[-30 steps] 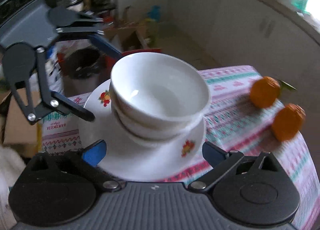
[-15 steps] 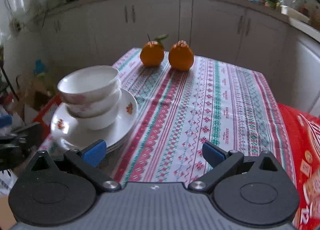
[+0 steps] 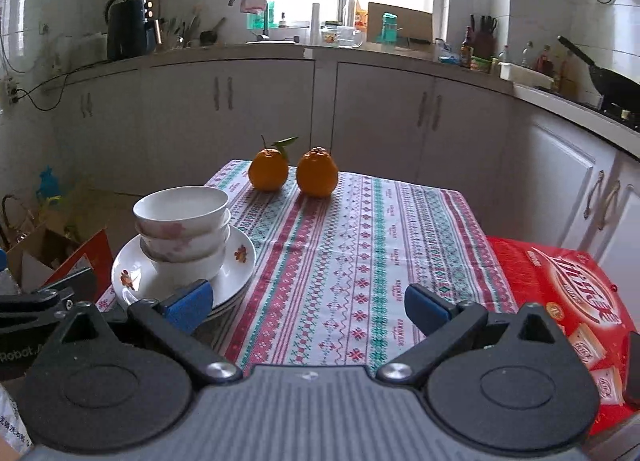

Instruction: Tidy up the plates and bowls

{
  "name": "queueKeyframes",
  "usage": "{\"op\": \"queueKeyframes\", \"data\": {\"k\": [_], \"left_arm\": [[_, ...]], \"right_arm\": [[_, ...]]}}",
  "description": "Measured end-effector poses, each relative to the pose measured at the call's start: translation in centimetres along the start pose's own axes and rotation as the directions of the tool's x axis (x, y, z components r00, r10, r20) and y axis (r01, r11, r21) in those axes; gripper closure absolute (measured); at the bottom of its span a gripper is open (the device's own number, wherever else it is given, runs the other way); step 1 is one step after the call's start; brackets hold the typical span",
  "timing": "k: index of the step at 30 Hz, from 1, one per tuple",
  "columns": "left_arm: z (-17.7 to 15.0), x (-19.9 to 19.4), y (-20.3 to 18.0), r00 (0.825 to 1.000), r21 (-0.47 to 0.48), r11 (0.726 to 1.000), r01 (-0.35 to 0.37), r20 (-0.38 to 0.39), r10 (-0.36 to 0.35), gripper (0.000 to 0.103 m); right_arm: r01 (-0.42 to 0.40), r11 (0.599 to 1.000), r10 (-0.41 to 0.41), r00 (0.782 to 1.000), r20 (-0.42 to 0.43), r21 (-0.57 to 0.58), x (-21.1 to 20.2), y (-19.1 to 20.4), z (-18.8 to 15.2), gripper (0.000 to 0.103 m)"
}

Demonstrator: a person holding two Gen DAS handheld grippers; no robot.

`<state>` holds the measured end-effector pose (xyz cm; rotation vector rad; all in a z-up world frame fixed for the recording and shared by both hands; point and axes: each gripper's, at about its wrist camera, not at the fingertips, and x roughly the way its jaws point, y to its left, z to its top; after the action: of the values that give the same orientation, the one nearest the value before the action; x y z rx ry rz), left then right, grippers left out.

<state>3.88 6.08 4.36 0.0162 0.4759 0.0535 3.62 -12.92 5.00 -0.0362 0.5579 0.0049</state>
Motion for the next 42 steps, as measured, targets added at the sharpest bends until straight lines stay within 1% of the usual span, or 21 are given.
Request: {"op": "queueKeyframes", "data": {"k": [11,21,42], "left_arm": [[-0.19,-0.11,-0.08,1.0,-0.009,1.0,0.003,-0.005,-0.003,0.001],[-0.24,0.14,-0.04,1.0,-0.025,1.0,0.003,-0.026,-0.003,0.001],[-0.24,-0.11,-0.12,1.0,-0.025,1.0,-0.007,-0.02,0.007,0.001]], "right_arm": [[0.017,1.0,-0.017,1.0,0.001,0.004,-0.15,0.15,-0.43,0.0],[0.024,1.0,-0.024,1.0,-0.001,0.0,0.04,0.29,-0.44,0.0],[0.03,1.0,-0.03,1.0,0.007,0.001,-0.15,0.34,-0.39,0.0]]}}
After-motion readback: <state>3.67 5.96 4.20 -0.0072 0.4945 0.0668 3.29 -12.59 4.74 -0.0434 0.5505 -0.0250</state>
